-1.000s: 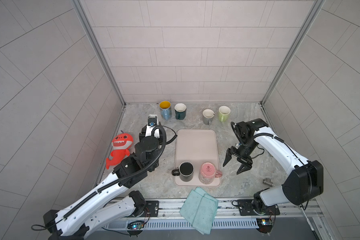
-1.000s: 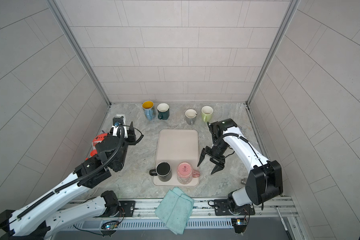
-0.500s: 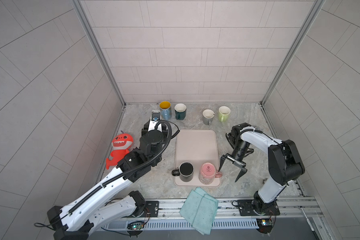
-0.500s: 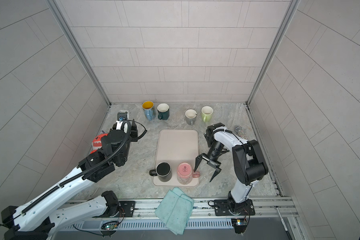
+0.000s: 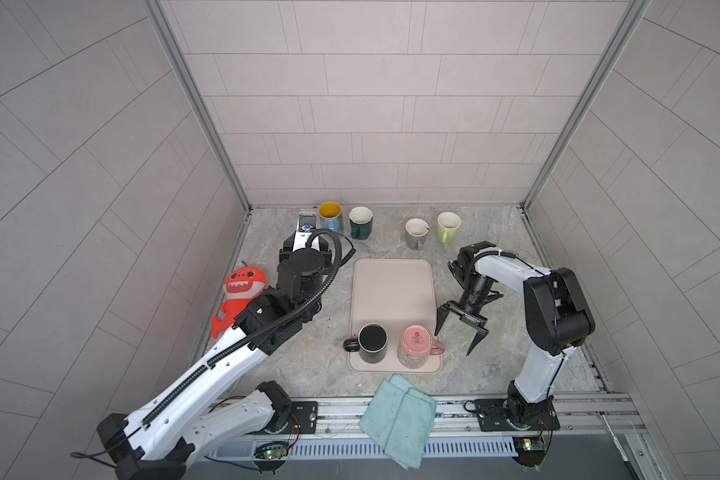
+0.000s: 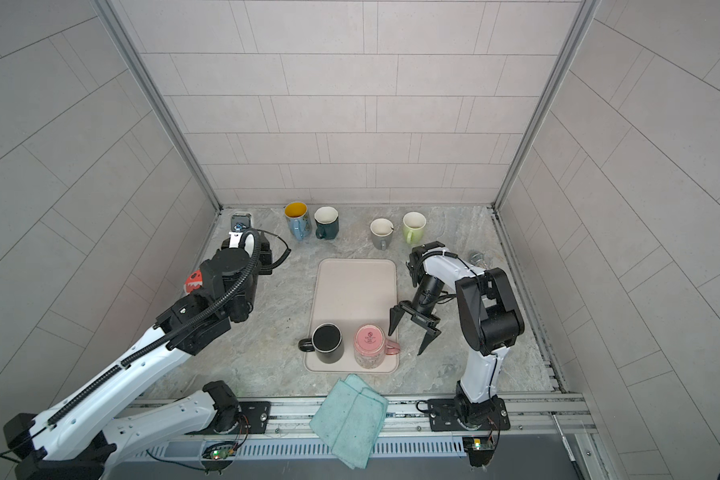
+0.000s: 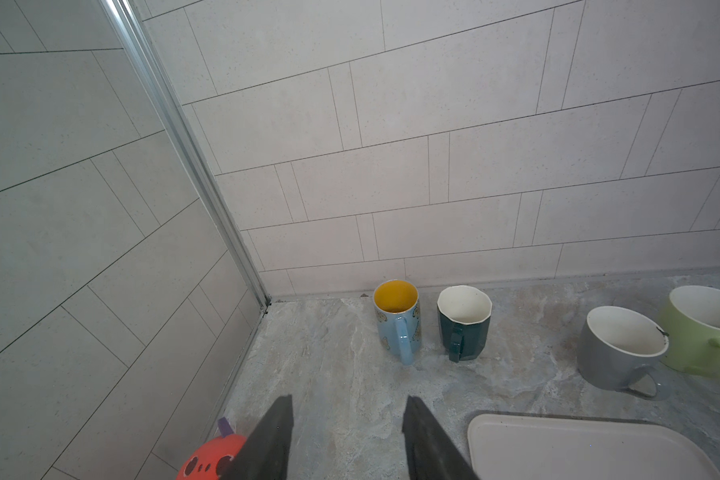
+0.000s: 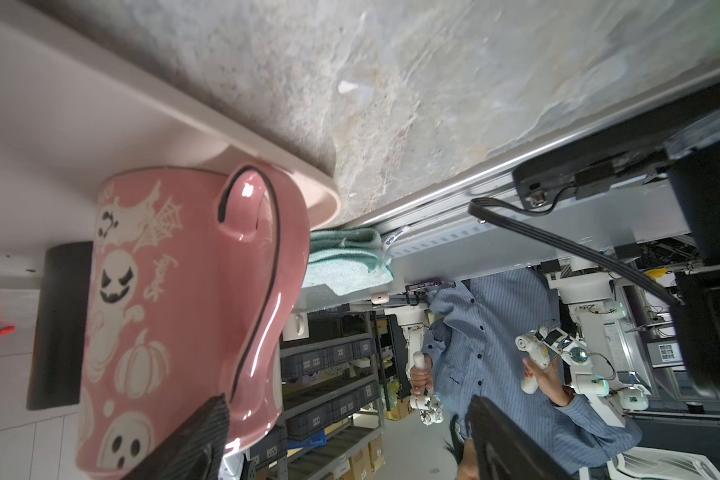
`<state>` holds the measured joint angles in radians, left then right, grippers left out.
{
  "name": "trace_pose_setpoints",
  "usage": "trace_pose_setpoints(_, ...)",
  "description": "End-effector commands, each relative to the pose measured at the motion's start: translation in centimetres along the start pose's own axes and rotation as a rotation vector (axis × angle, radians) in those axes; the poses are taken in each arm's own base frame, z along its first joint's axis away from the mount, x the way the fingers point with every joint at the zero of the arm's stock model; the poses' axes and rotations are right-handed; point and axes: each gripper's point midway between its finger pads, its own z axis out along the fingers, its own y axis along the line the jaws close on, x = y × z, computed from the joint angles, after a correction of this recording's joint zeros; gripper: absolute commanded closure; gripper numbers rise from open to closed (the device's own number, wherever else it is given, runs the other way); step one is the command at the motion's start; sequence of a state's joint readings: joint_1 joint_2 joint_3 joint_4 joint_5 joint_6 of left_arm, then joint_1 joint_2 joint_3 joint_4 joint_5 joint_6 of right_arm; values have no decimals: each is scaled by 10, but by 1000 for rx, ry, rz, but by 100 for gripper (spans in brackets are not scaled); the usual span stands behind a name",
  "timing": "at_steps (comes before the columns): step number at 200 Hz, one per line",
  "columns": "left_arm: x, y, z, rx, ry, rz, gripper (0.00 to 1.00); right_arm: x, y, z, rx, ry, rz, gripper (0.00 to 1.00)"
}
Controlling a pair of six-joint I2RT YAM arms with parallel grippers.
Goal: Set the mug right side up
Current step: 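Raise the right gripper and swing it back toward the tray while the left shifts forward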
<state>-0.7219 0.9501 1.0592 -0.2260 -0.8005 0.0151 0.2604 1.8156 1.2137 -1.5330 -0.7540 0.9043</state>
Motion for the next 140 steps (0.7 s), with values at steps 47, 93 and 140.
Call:
trace_pose_setpoints(47, -6, 12, 6, -19, 13, -22, 52, -43, 32, 12, -118, -107, 134, 9)
trace_pose_setpoints(93, -5, 14, 8, -25, 25, -28, 52, -48, 33, 27, -146, -133, 190, 10)
trace_pose_setpoints(140, -2, 15, 9, -18, 33, -38, 52, -43, 20, 34, -151, -145, 218, 11)
